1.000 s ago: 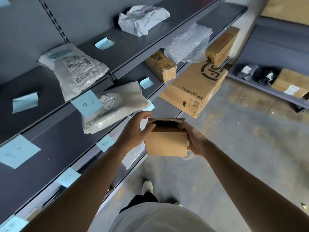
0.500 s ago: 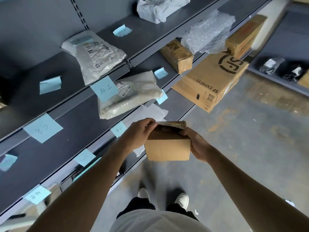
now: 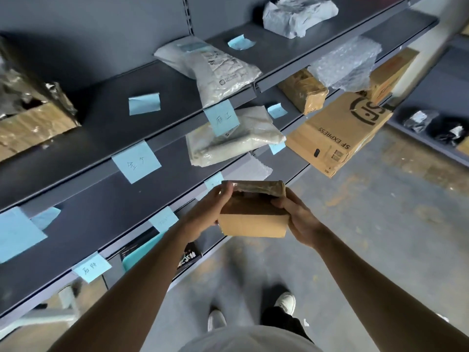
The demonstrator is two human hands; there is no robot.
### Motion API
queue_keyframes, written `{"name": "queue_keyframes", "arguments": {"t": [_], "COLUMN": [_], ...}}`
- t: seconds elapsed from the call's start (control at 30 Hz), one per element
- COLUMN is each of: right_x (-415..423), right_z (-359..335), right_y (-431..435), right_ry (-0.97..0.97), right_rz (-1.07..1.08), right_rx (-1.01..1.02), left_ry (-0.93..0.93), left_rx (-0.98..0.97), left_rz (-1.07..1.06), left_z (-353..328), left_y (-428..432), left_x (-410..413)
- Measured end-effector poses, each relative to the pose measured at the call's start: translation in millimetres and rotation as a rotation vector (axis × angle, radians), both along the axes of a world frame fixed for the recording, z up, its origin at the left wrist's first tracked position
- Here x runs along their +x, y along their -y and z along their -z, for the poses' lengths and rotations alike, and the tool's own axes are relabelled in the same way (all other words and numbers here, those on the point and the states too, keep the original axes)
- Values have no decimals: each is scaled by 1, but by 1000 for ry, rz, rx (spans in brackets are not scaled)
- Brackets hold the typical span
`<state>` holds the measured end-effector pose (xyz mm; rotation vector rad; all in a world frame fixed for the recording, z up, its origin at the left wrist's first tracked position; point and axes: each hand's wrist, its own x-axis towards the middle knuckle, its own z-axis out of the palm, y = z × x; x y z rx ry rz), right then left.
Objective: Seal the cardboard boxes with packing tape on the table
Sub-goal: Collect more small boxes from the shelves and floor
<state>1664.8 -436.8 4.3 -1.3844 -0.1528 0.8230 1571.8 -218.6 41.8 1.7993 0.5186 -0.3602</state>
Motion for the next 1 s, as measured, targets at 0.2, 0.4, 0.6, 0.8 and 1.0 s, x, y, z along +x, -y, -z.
{"name": "queue_keyframes", "arguments": {"t": [0.2, 0.4, 0.6, 0.8, 1.0], "right_x": [-59, -101, -136, -179, -228], "right_z": [-3, -2, -2, 8, 25], "right_y": [-46, -74, -86, -77, -62], "right_ry": [-26, -67, -9, -36, -143], "right_rz": [-59, -54, -135, -194, -274], "right_rx": [-17, -28, -21, 11, 3], "left_ry": [-113, -65, -150, -153, -147], "left_rx": [-99, -193, -314, -311, -330], "left_rz": [-2, -93, -328, -451, -573], "left_z": [34, 19, 15, 23, 25], "left_y": [-54, -60, -57, -35, -5], "left_x": [-78, -121, -159, -215, -285]}}
